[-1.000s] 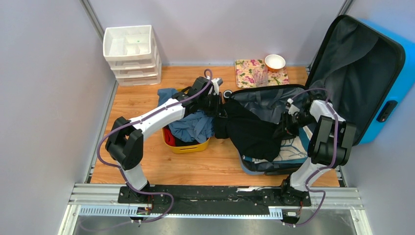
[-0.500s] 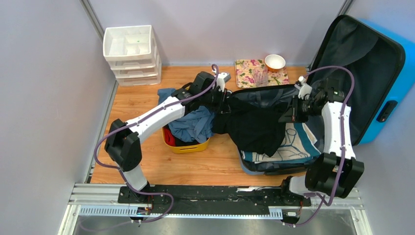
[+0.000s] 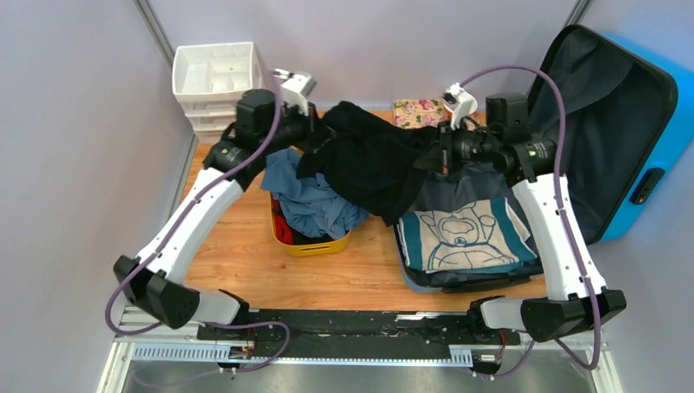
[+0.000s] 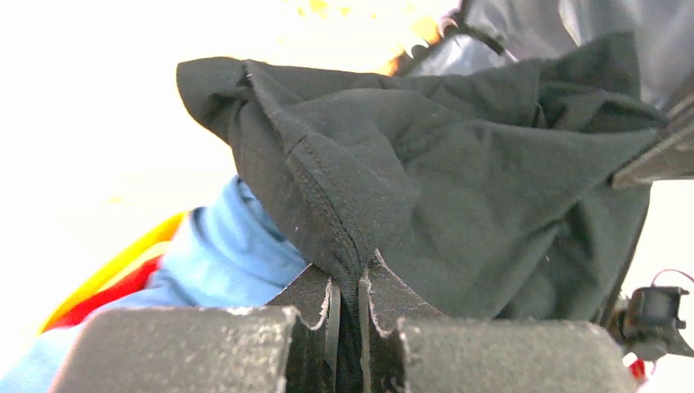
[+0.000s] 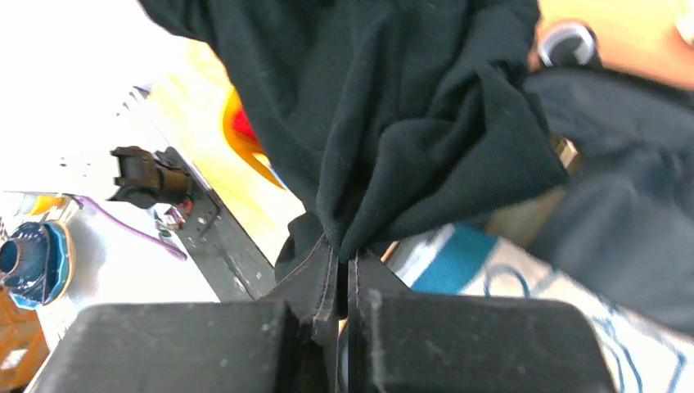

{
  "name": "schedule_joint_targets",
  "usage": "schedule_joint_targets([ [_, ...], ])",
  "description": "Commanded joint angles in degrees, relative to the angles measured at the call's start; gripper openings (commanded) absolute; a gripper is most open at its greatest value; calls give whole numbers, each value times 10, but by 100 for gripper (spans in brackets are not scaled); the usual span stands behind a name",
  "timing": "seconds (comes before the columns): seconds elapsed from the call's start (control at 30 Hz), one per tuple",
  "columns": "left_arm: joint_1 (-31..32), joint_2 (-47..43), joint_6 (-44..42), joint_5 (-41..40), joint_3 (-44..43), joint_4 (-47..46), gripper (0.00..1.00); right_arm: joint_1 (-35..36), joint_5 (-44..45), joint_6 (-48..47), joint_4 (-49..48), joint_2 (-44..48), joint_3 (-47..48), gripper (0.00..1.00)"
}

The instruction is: Open, take out, and arrange the luggage

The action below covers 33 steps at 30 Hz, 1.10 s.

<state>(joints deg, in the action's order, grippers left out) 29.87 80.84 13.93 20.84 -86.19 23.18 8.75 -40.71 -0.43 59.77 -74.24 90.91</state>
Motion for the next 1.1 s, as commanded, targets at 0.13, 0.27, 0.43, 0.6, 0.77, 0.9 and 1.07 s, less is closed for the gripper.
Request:
schedule_joint_targets([
  [0.13,-145,-139,-7,-16,82,21,0,139,44,92,-136,-141,159,0],
  [0.27,-197,-190,-2,-44,160,53,0,184,55,77,-126,-228,218,0],
  [0.43,-246,-188,-6,-66,266,70,0,225,87,61,-128,-331,240,0],
  [0.6,-295,-134,2,-32,329,41,4,236,159,27,-132,-415,239,2],
  [0.77,-351,-107,19,56,325,26,45,231,188,6,-116,-404,261,57],
  [0.9,-367,-105,-29,63,254,68,80,199,171,-30,-76,-353,298,85],
  [1.07,-379,-93,-87,38,131,128,82,113,148,-119,43,-258,274,89],
])
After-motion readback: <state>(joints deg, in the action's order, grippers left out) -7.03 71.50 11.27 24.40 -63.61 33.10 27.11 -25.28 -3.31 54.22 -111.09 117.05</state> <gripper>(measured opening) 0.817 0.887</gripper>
